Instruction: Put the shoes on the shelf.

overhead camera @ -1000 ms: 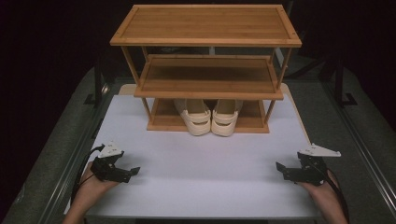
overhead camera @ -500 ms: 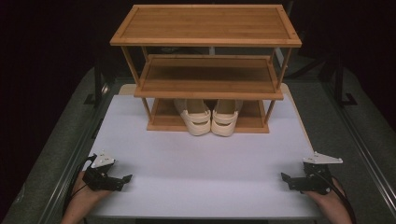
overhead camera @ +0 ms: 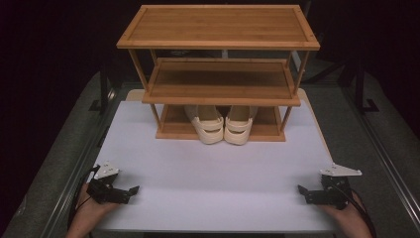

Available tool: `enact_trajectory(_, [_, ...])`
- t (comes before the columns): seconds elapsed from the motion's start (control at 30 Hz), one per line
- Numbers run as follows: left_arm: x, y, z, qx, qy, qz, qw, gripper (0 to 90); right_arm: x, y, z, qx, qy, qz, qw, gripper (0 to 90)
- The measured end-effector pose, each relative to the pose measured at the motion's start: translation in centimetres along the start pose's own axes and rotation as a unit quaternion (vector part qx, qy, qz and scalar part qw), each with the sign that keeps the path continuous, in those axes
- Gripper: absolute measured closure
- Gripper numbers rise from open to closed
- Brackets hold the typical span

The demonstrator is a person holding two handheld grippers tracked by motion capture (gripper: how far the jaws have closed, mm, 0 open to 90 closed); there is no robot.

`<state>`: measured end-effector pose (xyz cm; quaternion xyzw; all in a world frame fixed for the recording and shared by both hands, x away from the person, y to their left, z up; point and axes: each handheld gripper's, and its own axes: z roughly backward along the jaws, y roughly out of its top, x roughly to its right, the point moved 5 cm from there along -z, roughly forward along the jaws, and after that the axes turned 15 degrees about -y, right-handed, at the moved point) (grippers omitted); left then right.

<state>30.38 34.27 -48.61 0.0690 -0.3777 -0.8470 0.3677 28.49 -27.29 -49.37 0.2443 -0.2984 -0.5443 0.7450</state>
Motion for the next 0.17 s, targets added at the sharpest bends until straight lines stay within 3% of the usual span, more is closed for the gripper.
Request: enact_trajectory(0.17, [-0.01, -0.01, 0.00, 0.001, 0.000, 0.000, 1.0000, 0.0, -0.01, -0.01, 0.00, 0.001, -0.001, 0.000, 1.0000, 1.5])
